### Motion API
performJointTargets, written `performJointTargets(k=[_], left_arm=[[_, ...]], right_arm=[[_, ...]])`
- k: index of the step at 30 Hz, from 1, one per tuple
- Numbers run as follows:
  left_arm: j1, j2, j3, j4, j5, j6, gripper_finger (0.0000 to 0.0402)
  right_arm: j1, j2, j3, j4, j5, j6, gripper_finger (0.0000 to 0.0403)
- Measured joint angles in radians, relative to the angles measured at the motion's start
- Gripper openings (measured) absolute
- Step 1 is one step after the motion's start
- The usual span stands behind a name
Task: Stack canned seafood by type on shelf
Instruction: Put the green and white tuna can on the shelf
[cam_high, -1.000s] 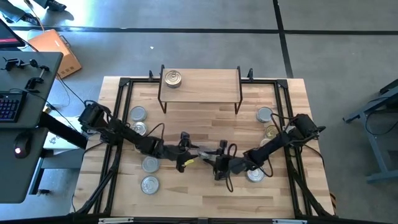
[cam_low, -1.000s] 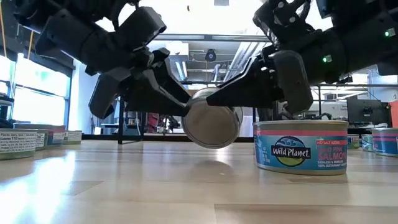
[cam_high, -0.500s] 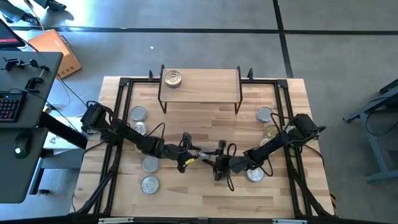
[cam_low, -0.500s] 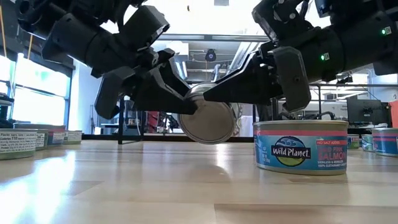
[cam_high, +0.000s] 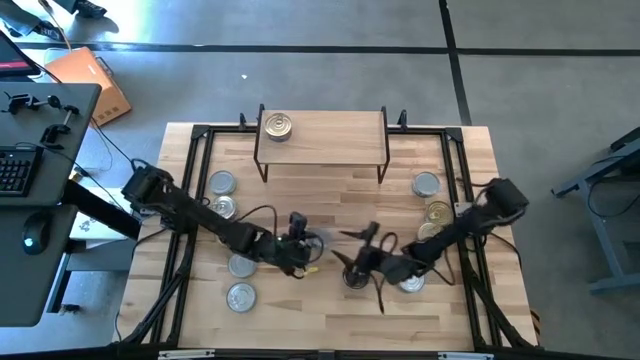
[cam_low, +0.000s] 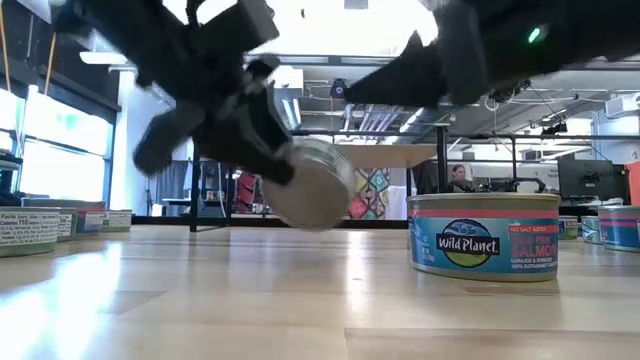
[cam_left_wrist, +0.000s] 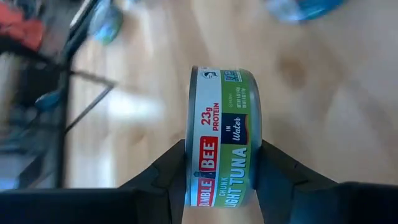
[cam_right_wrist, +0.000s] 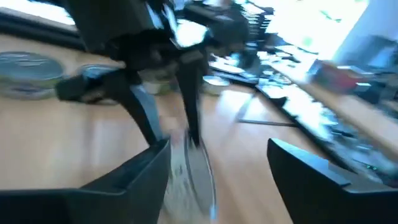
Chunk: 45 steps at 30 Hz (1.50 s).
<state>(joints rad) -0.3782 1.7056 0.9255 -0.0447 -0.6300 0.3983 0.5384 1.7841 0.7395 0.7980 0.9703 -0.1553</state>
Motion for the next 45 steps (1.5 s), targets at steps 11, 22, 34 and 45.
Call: performJointTargets(k=[11,22,34,45], left_arm=[[0.171,-0.062,0.363,-0.361,-0.251,0.146,0.0126],[0.505,-0.026,0.409,-0.343,-0.185,0.268,0.0126],[0.648,-0.006,0.41,-0.296,-0.068,0.296,0.014],[0.654,0.065,0.411,-0.214,-0.099,0.391,0.0144]], right_arm=[[0.117,-0.098,0.0,-0.084,0.234,0.002,0.0273],[0.099,-0.095,0.0,-0.192,0.234,0.114,0.0275],[0.083,-0.095,0.0,-0.227,0.225,0.152,0.0275],[0.083,-0.095,0.0,-0.233,0.223,0.159,0.0275]])
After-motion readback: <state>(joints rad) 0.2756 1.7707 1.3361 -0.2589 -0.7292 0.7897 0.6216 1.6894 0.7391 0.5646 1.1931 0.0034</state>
